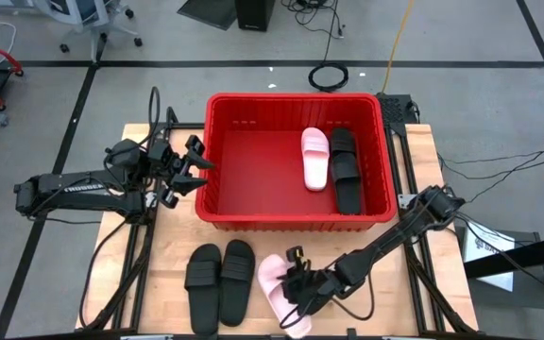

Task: Pick and place slides into bin
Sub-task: Put the pink slipper into the red container

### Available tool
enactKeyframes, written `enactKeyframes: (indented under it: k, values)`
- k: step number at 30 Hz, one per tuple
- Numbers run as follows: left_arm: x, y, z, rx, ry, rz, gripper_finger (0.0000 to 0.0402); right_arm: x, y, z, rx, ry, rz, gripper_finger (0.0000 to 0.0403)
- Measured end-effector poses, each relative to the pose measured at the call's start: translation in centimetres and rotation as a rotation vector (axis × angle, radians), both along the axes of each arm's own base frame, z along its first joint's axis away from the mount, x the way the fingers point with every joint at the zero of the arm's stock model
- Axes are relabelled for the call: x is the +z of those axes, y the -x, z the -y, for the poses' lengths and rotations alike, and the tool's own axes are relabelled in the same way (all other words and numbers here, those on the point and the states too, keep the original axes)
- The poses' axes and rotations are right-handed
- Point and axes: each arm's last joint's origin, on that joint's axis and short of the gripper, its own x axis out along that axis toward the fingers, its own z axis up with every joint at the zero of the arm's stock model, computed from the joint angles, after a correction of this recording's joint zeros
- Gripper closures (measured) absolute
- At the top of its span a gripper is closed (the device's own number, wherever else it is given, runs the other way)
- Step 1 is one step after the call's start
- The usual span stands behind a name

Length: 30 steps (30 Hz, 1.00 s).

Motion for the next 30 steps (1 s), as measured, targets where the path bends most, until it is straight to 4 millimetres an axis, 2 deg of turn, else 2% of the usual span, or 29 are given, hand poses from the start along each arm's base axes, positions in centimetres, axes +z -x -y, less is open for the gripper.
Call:
enactKeyframes:
  k: [6,14,22,30]
  values:
    - [0.0,0.0,0.0,0.014,0.0,0.004,0.0204,2.4,0.3,-0.7,0.166,-0.176,0.022,0.0397]
    - [0.0,0.0,0.0,0.015,0.007,0.002,0.0204,5.2,0.1,-1.5,0.464,-0.209,0.186,0.0397]
    - [0.0,0.0,0.0,0.015,0.007,0.002,0.0204,9.2,0.7,-1.4,0.692,-0.106,0.44,0.0397]
    - [0.0,0.0,0.0,0.014,0.008,-0.003,0.0204,13.8,2.3,-0.4,0.835,0.136,0.691,0.0397]
